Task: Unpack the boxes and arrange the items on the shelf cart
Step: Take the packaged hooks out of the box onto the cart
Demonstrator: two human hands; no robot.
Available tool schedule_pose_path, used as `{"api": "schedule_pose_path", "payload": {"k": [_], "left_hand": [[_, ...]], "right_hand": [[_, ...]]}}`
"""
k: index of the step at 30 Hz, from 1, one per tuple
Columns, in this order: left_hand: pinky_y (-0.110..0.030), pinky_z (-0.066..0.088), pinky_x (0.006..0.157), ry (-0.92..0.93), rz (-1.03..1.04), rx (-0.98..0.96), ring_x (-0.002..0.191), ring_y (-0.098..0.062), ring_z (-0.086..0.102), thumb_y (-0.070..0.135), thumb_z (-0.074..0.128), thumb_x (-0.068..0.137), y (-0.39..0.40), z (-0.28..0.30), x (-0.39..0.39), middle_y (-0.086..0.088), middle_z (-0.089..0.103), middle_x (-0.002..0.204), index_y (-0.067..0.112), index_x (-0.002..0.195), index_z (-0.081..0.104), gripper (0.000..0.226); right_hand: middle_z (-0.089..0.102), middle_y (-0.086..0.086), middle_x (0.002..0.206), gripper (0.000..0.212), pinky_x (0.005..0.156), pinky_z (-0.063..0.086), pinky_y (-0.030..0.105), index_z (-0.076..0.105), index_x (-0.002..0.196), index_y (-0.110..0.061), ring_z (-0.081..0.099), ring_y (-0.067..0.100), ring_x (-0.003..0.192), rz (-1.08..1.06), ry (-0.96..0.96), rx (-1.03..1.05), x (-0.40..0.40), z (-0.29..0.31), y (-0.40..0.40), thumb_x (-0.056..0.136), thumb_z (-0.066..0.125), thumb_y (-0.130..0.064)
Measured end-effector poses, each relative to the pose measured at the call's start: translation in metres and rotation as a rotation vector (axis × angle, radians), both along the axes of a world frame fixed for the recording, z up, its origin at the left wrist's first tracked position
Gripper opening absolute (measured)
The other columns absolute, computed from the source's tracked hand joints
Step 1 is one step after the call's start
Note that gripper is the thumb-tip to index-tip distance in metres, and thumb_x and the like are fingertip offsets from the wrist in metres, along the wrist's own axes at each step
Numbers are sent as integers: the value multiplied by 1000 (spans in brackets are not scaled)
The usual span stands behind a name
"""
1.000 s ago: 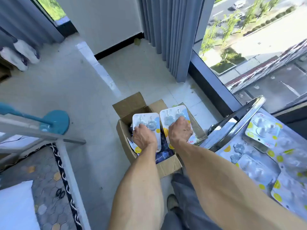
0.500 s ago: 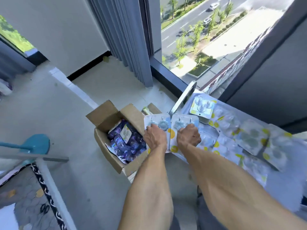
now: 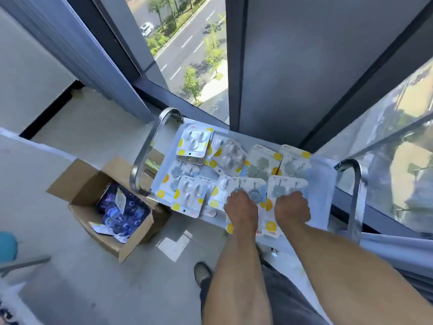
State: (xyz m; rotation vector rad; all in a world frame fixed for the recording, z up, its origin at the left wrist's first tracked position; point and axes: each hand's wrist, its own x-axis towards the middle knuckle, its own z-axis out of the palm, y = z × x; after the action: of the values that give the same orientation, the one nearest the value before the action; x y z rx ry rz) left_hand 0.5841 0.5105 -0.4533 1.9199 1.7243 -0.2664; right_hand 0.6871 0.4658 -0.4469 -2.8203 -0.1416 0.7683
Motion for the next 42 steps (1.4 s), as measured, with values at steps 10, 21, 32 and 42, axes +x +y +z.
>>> {"api": "schedule_pose_path", "payload": {"k": [10,21,32,42], "left_hand": [[-35,50,79,141,-75,-39,105,-23,62,19,54,95,-39,-53,56,-4,63,110,17,107,62,15],[-32,48,82,191,-105,-21,107,-20,63,18,57,95,-49,-75,62,-1,66,112,19,112,62,18],[-31,50,81,170,-70,-39,106,-20,63,17,57,94,-40,-83,68,-2,67,112,18,110,64,18],[-36,45,83,137,-54,-9,104,-25,63,24,45,98,-9,-53,57,-5,65,111,16,112,59,21]], "right_hand": [[66,14,107,19,73,45,32,63,107,-6,66,33,99,-108,129,-44,43,-39,-62,92,55,-15],[66,13,110,20,81,52,37,63,108,-8,65,33,102,-95,180,-100,56,-68,-72,91,57,-15],[66,12,109,21,81,50,35,61,109,-9,65,32,101,-129,186,-82,52,-71,-57,90,61,-18],[61,18,119,25,88,48,37,57,116,-4,59,37,111,-43,184,32,41,-47,-18,92,51,-12]]}}
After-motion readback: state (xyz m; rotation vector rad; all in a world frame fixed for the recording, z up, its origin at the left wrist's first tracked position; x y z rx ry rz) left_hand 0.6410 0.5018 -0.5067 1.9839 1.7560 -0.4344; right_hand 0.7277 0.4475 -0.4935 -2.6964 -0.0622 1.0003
